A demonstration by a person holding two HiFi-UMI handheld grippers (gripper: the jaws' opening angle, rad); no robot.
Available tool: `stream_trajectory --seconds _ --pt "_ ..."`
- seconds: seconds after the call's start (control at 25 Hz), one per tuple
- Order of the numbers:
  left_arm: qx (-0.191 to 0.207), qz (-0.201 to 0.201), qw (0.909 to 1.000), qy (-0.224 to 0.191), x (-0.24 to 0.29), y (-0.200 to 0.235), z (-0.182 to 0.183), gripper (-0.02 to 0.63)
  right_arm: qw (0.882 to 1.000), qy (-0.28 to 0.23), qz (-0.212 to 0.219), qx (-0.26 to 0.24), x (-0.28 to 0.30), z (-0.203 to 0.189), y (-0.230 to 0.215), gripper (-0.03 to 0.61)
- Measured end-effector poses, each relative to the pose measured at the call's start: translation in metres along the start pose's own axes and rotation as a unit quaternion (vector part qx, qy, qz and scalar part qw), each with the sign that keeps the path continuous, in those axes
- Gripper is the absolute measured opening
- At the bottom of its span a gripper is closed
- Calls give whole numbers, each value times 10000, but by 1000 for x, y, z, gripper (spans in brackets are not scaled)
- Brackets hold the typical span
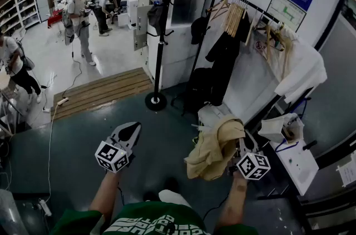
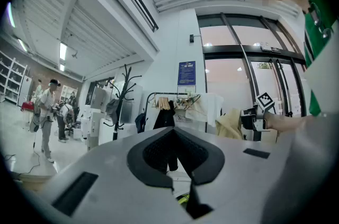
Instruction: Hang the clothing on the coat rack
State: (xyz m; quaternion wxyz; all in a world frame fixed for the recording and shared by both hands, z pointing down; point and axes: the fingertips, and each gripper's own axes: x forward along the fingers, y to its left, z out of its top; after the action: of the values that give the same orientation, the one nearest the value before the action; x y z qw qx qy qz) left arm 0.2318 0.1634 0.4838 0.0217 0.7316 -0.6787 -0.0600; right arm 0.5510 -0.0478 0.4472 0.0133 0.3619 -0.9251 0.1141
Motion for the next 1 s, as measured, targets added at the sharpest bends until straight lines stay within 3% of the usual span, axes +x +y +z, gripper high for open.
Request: stream_trajectory --seconds 1.0 --pt "116 403 9991 74 69 38 -2 3 9994 -23 345 8 77 22 -33 35"
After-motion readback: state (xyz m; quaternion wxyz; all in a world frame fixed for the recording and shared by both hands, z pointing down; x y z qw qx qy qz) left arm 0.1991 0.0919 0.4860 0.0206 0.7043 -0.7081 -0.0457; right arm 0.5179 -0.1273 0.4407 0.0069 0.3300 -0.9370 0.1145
